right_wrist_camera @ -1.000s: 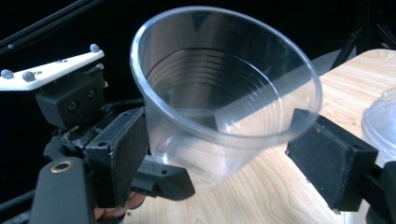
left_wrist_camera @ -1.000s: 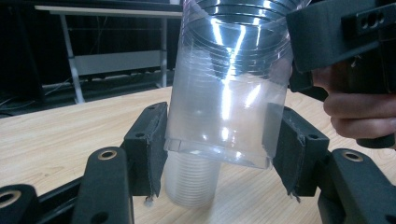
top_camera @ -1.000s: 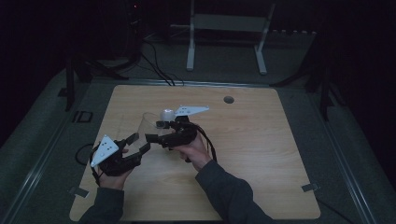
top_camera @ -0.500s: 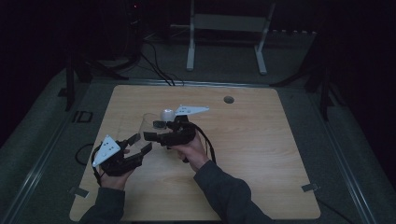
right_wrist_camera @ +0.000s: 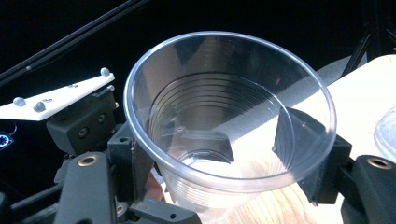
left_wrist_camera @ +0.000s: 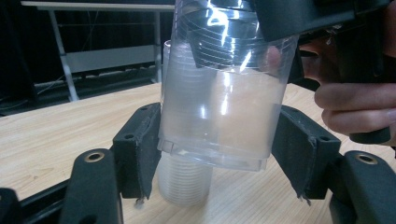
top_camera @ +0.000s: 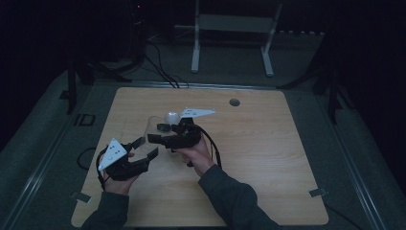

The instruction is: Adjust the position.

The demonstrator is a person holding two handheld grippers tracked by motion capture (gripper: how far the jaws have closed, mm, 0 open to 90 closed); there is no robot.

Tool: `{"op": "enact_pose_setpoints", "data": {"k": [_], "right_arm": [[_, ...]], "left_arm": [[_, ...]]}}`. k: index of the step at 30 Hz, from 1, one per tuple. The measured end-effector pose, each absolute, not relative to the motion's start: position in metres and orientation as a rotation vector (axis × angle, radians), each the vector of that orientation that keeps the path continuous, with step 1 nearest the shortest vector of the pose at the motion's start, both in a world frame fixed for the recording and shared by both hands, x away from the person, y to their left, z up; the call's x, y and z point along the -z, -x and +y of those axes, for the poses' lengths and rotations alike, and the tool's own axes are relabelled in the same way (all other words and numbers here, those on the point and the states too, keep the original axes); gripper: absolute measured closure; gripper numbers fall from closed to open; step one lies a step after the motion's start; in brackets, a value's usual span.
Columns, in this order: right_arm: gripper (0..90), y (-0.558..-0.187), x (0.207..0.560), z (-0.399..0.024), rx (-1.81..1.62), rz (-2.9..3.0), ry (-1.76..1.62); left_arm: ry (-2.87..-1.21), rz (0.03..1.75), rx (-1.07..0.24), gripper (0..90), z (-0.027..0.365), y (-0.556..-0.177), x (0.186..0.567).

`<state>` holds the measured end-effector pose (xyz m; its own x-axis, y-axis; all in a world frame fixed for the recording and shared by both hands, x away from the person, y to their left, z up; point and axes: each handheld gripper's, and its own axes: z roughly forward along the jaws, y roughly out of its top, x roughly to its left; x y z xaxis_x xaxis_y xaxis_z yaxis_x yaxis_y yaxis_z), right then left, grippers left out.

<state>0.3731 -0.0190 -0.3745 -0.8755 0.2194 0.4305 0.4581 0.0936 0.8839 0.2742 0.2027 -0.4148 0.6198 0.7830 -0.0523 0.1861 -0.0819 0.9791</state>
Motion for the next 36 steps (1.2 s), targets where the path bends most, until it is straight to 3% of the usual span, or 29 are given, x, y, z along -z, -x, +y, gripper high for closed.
{"op": "enact_pose_setpoints", "data": {"k": [7, 36], "right_arm": [[31.2, -0.374, 0.374, -0.022, 1.878, -2.195, 0.692], [31.6, -0.367, 0.371, -0.023, 1.837, -2.439, 0.667]], "left_arm": [[-1.623, 0.822, -0.6, 29.2, 0.204, -0.275, 0.414], [-1.867, 0.785, -0.539, 28.5, 0.204, -0.288, 0.405]]}}
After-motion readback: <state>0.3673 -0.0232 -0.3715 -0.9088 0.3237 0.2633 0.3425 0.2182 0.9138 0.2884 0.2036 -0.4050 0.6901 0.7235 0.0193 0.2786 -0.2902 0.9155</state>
